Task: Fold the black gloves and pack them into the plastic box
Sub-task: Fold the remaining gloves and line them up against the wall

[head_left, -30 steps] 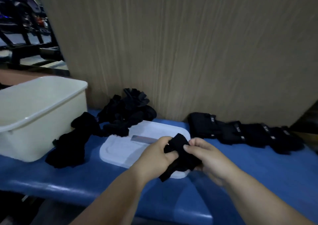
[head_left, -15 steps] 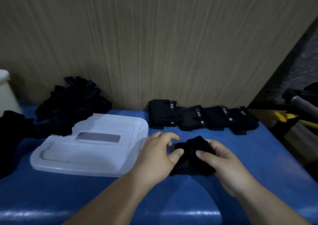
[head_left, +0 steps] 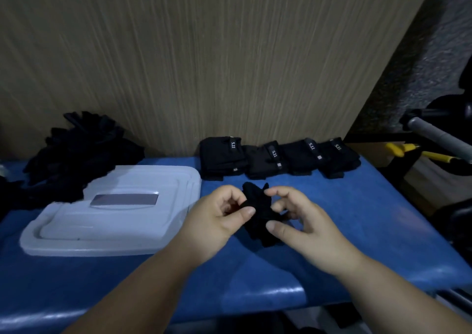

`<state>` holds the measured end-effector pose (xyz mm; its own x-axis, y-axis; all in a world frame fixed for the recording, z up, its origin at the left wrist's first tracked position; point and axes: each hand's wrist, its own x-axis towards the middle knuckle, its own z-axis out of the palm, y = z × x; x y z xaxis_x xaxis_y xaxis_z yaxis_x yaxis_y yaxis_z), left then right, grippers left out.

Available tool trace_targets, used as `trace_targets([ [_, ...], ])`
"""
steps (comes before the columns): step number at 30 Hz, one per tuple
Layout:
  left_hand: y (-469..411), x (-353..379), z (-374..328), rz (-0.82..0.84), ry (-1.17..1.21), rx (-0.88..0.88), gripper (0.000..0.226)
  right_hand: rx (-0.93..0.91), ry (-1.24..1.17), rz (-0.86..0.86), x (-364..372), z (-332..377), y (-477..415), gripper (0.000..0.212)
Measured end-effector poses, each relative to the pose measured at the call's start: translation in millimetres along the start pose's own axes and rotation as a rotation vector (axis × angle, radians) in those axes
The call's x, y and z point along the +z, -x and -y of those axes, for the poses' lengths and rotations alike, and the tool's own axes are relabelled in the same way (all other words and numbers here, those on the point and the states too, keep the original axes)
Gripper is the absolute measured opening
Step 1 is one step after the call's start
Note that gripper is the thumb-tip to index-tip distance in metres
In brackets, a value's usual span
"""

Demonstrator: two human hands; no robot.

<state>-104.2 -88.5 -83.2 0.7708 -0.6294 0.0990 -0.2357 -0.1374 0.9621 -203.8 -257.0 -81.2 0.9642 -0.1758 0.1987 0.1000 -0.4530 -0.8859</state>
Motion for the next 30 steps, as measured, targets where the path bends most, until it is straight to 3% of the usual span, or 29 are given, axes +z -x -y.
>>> trace_targets([
  [6, 8.9, 0.5, -2.3, -0.159, -0.323, 0.199, 0.023, 0.102, -0.183, 0.050, 6.1, 0.1, -0.6, 0.025],
  [11, 12.1, 1.8, -1.3, -0.228, -0.503, 0.325, 0.015, 0.184, -0.380, 0.092, 4.9, 0.9, -2.8, 0.033],
  [15, 10.7, 3.8, 2.5, -0.196, -0.548, 0.349, 0.017, 0.197, -0.225, 0.078, 7.2, -1.1, -5.1, 0.015],
  [18, 12.6, 9.1, -0.6, -0.167, -0.512, 0.358, 0.023, 0.159, -0.067, -0.057, 8.0, -5.9, -8.1, 0.025],
  [22, 16.5, 18.7, -4.0, -0.112, -0.366, 0.246, 0.029, 0.096, 0.087, -0.223, 8.5, -6.2, -8.0, 0.034],
  [26, 16.4, 22.9, -4.4, 0.036, -0.106, 0.019, 0.030, 0.122, 0.054, -0.319, 6.5, -5.9, -8.3, 0.033],
  [30, 16.6, 21.2, -3.3, 0.141, -0.180, -0.050, 0.023, 0.141, 0.015, -0.340, 5.7, -4.0, -7.9, 0.030],
])
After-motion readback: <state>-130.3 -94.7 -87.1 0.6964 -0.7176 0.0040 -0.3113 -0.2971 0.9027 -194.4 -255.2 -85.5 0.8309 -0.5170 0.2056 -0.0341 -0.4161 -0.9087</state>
